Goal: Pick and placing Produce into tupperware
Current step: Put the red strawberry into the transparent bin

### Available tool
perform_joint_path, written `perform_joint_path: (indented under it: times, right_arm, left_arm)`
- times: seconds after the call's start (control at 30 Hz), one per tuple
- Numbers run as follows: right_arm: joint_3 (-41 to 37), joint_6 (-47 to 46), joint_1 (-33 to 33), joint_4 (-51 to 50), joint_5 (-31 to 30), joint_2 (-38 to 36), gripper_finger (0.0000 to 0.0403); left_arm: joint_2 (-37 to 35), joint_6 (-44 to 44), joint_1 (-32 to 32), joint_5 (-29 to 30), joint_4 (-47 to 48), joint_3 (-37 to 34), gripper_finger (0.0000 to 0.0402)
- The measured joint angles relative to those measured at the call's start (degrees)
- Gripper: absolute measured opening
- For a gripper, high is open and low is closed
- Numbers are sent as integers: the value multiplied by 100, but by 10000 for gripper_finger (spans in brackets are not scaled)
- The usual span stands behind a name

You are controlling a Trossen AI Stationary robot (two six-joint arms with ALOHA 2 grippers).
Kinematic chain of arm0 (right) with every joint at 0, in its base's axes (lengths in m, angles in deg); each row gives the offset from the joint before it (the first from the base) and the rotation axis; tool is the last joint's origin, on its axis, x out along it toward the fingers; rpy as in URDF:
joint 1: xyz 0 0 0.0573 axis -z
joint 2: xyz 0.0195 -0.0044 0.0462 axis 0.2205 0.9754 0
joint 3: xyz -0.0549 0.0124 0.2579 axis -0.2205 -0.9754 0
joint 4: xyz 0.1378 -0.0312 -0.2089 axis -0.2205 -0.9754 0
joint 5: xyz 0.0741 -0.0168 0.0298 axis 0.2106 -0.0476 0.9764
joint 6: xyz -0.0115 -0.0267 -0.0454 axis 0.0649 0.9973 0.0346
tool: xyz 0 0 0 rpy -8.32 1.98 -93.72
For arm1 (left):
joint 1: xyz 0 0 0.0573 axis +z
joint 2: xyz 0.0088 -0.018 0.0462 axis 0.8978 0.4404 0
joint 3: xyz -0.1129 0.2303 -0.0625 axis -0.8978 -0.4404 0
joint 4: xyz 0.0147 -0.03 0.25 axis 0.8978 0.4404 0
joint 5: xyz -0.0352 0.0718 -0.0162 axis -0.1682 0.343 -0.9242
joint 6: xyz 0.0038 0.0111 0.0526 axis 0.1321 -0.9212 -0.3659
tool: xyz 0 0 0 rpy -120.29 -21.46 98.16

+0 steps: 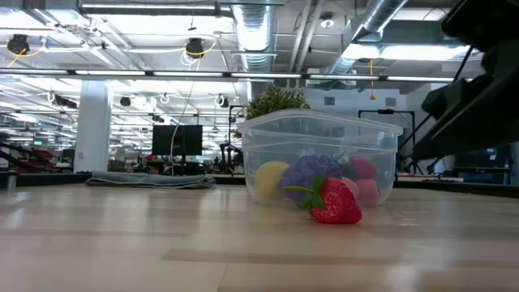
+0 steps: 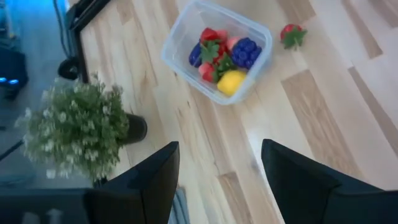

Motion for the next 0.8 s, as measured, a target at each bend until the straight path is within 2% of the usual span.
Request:
perform_joint_path:
  times: [0.23,0.37,0.47,0.6,0.8]
  right_arm:
    - [354,185,163,129,13,687,132]
    - [513,168,258,125,336,932,132]
    - [601,168,334,130,584,996,134]
    - [617,168,416,123,610,965,143]
    - [617,160,571,129,602,946,161]
  left_arm:
    - [-780,1383,-1057,871,3,-938,221]
    - [-1239,2306,-1797,1625,11,-1561,221]
    - [-1524,2962,-2331,2136,14,-2008,221]
    - [-1776,3730,-2933,2728,3,-2495,221]
    - [-1848,4505,-3439,3268,8,-3014,221]
